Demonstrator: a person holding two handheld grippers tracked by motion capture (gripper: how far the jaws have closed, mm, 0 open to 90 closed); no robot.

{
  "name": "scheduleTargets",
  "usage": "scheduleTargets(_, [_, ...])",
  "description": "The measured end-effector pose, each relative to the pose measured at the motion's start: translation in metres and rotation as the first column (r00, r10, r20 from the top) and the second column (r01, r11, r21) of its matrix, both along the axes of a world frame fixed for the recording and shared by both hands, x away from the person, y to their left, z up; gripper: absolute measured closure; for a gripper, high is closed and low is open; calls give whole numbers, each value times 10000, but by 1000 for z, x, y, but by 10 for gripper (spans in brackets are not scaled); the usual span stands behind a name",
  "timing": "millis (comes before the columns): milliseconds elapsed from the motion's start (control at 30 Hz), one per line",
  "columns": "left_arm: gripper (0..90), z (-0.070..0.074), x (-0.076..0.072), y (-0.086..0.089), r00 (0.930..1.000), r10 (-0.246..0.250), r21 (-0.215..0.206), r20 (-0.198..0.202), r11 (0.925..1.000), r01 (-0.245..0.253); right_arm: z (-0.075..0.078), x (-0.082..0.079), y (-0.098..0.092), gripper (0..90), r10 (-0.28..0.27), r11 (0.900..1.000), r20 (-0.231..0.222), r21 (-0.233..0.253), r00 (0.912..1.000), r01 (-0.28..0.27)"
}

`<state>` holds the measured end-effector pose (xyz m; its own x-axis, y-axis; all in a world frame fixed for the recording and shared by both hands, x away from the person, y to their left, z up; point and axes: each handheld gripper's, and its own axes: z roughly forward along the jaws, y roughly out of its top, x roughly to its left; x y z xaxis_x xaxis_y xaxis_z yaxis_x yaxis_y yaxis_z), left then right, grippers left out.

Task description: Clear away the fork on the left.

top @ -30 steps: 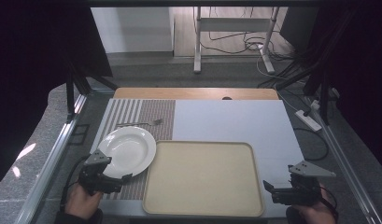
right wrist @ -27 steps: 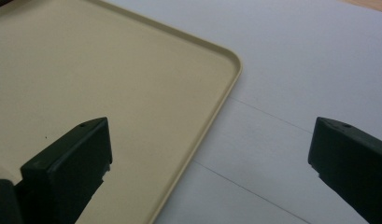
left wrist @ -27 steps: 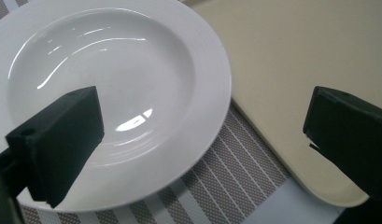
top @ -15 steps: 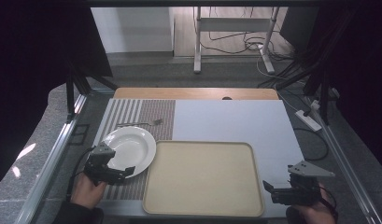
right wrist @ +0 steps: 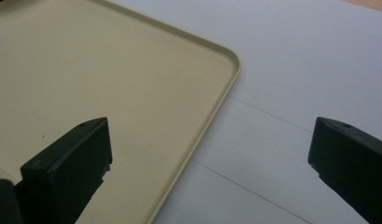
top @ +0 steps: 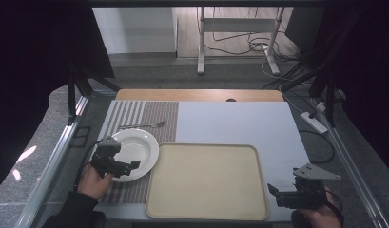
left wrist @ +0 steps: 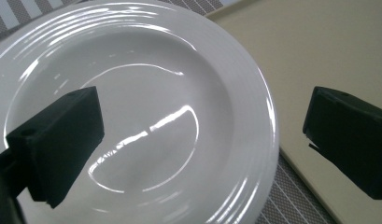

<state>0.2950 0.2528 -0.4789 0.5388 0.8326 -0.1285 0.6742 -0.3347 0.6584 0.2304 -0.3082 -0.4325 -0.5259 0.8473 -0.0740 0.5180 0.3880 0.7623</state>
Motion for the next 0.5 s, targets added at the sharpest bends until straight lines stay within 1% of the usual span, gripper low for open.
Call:
scheduleTargets(100, [0, 0, 8, -1, 10000, -25, -36, -7, 10000, 25, 0, 0, 0, 3, 5, 10000, -6, -4, 10000, -5])
scheduleTargets(167, [0, -1, 13, -1, 9998, -203, -175, 48, 9996, 204, 0, 0, 0, 3, 3, 10000, -13, -2, 10000, -3])
scheduleTargets(233, [0, -1, 19, -2, 9996, -288, -250, 11, 9993, 288, 0, 0, 0, 3, 6, 10000, -22, -4, 10000, -6])
scheduleTargets(367, [0, -1, 30, -5, 9990, -439, -73, -42, 9990, 438, 0, 0, 0, 2, 13, 10000, -23, -1, 10000, -13])
scheduleTargets(500, [0, -2, 42, -7, 9983, -574, 0, -37, 9983, 574, 0, 0, 0, 2, 16, 10000, -33, -6, 10000, -16])
